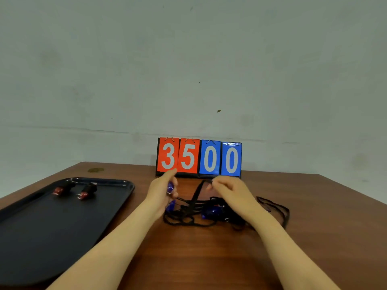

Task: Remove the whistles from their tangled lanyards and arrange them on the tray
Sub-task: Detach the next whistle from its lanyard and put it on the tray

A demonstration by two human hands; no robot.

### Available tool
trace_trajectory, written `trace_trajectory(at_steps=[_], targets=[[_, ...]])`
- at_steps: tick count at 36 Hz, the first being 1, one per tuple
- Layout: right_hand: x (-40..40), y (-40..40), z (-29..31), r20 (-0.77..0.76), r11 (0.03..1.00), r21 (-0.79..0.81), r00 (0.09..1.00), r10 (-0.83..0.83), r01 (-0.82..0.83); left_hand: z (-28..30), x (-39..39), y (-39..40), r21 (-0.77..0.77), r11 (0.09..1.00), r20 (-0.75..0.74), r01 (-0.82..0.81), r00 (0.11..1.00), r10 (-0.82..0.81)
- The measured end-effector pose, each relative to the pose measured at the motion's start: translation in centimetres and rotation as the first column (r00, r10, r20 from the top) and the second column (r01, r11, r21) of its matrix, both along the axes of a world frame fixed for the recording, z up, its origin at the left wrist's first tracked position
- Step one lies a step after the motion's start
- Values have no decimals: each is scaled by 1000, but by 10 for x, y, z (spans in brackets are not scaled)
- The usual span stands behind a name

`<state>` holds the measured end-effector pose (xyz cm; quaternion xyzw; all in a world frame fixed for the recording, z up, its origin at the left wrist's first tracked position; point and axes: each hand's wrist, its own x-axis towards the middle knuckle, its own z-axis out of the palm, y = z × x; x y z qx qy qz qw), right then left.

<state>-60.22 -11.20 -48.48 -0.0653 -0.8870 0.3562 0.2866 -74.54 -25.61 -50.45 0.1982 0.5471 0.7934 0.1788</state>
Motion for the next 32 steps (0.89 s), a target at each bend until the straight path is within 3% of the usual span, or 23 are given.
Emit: trace_trajectory(at_steps=[2, 4, 8, 11, 14, 18, 21, 27, 30, 32], targets=[[-1, -5, -4, 121, 989, 135, 992, 38, -54, 4, 10, 4, -131, 986, -127, 101, 985, -118], [-2, -6, -4, 104, 986, 151, 993, 52, -68, 4, 18, 11, -257, 942, -211, 216, 939, -273], [-1, 1, -2, -72, 999, 8, 996, 48, -47, -3, 27, 21, -386, 839, -203, 383, 852, -482], [-3, 4, -2, -127, 996, -73, 991, 37, -47, -7, 28, 21, -335, 825, -216, 454, 816, -537], [-4, 6, -3, -80, 987, -125, 993, 89, -98, 3, 29, 12, -69, 899, -198, 431, 878, -436], [-7, 10, -7, 170, 985, -130, 977, 132, -110, 18, 15, -1, 305, 941, -3, 148, 988, -154], [-12, 13, -11, 227, 999, -30, 974, 23, -16, 19, 5, -9, 282, 959, 29, -26, 999, 19], [-11, 30, -15, 234, 969, 185, 951, -204, 163, 19, 5, -10, 342, 913, 128, -222, 974, 189], [-9, 31, -13, 160, 981, 94, 970, -181, 168, 21, 2, -14, 288, 899, 183, -331, 940, 288], [-8, 26, -9, 83, 988, -86, 989, -122, 129, 17, -1, -15, 246, 902, 198, -355, 929, 312]])
